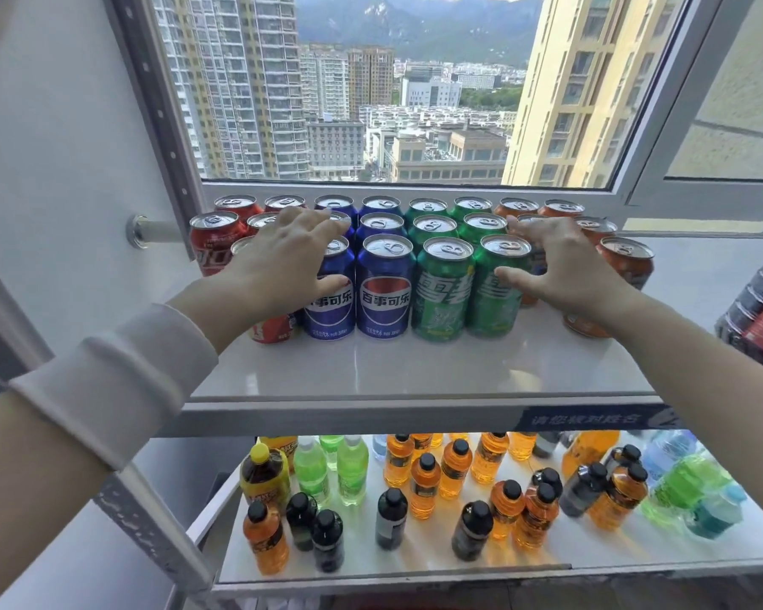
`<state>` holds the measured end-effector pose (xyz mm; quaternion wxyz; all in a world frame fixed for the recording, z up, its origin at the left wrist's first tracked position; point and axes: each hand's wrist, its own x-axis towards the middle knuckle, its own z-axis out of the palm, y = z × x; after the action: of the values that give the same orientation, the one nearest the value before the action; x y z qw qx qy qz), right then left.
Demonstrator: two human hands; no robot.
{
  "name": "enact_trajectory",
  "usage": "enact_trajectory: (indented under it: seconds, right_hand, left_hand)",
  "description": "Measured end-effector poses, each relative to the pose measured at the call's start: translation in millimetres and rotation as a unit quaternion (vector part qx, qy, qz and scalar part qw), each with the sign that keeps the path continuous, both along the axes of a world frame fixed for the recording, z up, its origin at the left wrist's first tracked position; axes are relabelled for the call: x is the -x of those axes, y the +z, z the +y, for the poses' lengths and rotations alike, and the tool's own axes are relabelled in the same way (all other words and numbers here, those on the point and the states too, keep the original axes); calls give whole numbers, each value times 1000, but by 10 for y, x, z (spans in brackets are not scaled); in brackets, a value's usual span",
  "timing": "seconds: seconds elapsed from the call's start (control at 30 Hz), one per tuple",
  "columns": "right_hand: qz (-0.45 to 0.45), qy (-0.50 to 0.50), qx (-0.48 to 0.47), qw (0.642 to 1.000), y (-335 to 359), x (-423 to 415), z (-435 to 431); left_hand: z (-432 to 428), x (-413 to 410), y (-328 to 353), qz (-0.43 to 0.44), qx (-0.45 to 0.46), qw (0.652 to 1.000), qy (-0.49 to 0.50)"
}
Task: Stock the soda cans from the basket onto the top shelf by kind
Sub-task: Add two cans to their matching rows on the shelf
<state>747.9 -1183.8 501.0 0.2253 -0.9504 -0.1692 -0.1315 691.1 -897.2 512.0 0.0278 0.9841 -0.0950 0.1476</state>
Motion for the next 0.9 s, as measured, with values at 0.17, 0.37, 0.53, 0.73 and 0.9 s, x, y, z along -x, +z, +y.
enact_trajectory:
  seconds: [0.17,0.37,0.53,0.73,0.9]
  right_hand:
    - [-73,-42,22,996,-68,316,264]
    - [-148,-33,60,987,-355,864,626]
    - [-163,1,75,984,-646,1387,898]
    - [-137,27,27,990,-1269,2009,1252]
    - [-72,29,54,996,-1819,2591,1400]
  left_hand:
    - [-107,223,-13,-67,85,992,-61]
    - [-152,509,-364,-127,124,980,-95]
    - [-59,1017,-593,-126,152,977,-85]
    - [125,1760,-1083,-91,162,983,-14]
    - [401,2285,-1555,-24,160,987,13]
